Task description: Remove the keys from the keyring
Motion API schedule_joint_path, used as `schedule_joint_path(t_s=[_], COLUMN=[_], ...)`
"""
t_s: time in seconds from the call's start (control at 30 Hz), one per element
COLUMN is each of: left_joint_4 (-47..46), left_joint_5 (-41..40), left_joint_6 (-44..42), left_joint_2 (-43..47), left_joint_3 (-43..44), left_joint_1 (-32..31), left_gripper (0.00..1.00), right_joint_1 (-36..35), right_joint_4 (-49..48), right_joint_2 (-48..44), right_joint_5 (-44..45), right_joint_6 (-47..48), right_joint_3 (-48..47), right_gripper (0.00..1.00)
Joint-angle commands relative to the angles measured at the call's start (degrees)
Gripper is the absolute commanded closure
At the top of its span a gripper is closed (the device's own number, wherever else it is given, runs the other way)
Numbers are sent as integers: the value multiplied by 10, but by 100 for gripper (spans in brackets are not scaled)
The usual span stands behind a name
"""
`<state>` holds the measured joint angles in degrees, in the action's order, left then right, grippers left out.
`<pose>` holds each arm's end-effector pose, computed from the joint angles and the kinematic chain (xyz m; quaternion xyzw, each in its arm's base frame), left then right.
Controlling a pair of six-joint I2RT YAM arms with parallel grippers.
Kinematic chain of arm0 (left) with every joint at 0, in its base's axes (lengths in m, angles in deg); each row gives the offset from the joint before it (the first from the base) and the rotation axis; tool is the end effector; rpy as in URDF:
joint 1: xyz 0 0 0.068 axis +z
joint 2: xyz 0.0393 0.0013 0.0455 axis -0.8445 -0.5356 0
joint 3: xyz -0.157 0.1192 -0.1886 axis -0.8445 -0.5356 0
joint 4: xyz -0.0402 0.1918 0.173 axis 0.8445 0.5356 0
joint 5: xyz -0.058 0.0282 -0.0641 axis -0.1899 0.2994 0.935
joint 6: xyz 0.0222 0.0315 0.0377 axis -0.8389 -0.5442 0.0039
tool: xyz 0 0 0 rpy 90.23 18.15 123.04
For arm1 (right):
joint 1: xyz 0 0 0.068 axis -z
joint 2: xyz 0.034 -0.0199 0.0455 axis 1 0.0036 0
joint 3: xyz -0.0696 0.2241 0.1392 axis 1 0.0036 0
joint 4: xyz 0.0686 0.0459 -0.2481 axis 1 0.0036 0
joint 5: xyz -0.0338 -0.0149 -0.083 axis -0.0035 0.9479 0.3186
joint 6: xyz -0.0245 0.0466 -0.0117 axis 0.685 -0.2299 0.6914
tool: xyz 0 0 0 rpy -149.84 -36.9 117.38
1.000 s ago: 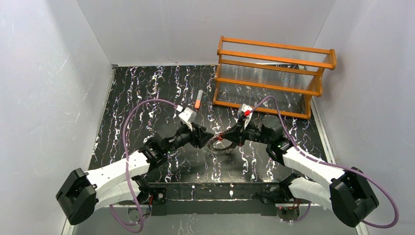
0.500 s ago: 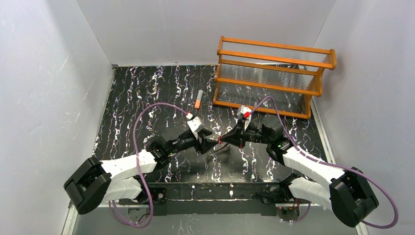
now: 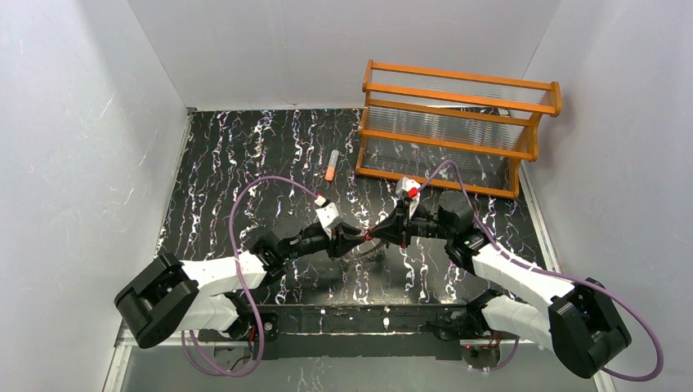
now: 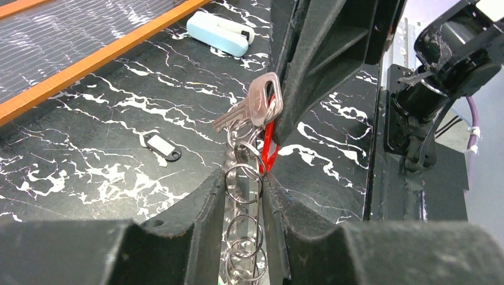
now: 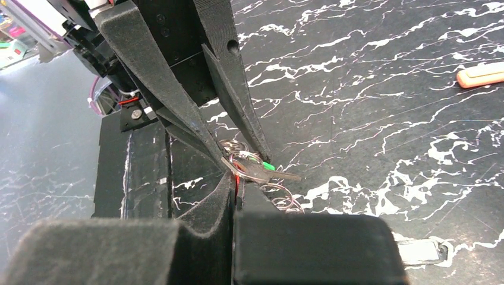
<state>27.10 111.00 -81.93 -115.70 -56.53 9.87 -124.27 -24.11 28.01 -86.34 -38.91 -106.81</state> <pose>0.1533 -0.1883 0.2179 0.3726 0.5911 -0.4320 0.5701 0.1686 0.1454 0.2388 -0.3936 0.6173 0.4839 0.4793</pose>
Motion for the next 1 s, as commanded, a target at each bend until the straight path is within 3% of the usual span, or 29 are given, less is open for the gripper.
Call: schedule_joint_path(t_s=[0.0,0.1,0.2,0.63,0.77,0.9,0.97], left_joint_4=[-24,-35,-41,-66,-77,-82,-82], left_joint_5=[-1,0,13,43,42,24,0], left_joint_6=[-39,-52,-75,-86,-92,-123,-158], left_joint_2=[0,9,7,-34,-51,-54,-36], left_joint_3=[-32,-49,-52,-20,-3,5,-4], left_joint_1=[5,5,3,2,2,2,2], left_gripper=[75,63,56,53,61,89,98], right_joint_1=[7,13,13,13,13,13,13], right_joint_4=[-29,-20,-15,-20,-16,-3,10], right_joint_2=[0,0,8,23,27,18,1], right_joint_5=[-54,-53,-62,-120,-138,-134,-111], right_joint_6=[-7,-6,-4,-10,-11,-7,-4], right_joint_3=[-6,-9,-16,-25,-28,-26,-21], right_gripper=[99,99,99,99,99,99,99])
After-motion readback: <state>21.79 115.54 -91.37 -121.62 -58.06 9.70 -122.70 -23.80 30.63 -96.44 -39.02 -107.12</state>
